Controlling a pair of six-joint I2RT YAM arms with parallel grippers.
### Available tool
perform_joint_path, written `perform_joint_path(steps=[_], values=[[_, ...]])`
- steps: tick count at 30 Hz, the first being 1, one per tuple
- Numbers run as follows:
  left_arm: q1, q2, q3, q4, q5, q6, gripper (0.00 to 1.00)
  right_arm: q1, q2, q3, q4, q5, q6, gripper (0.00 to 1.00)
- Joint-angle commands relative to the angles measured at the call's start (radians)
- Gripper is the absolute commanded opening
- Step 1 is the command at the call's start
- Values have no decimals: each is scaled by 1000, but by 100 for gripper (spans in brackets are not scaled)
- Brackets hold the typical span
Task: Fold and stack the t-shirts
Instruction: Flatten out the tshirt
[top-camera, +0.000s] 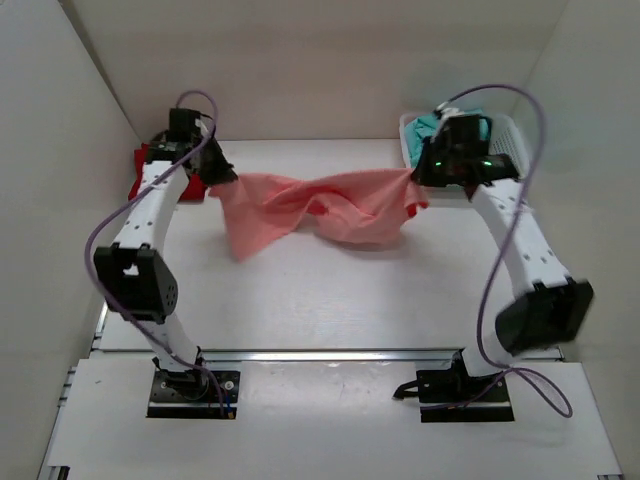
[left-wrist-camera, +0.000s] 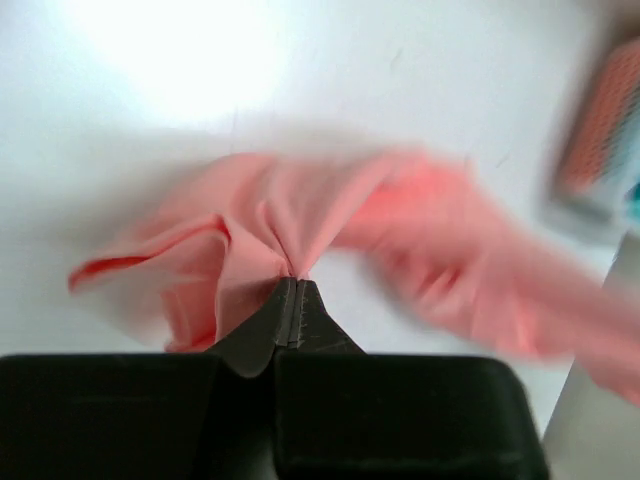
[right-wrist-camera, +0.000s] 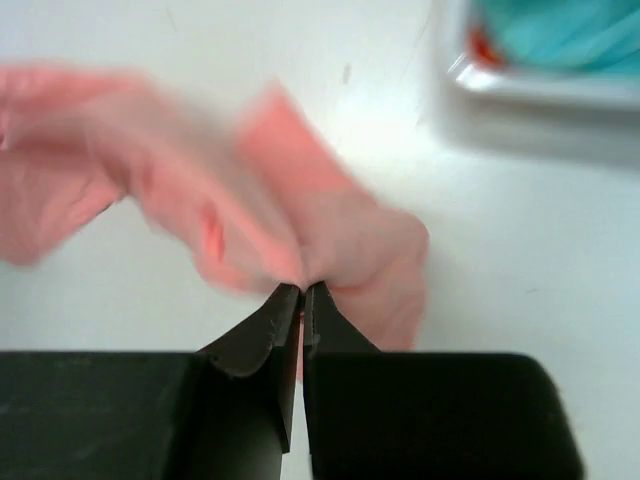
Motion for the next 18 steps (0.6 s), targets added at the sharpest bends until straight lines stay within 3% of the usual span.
perform_joint_path(steps=[1,4,7,11,18], values=[[-104,-184,187,-101,-208,18,0,-69,-262,35,74,-29,-28,0],[-140,-238,285,-141,-321,9,0,-83,-375,-25,139,-46,-54,0],[-111,-293,368,-160,-353,-25,0,-49,-476,12,128,7,-88,0],[-178,-350,483,-190,-502,-17,0,6,-536,58,131,40,-121,0],[-131,-387,494,-197,-551,-49,0,-159,-515,63,136,-173,-95,0]])
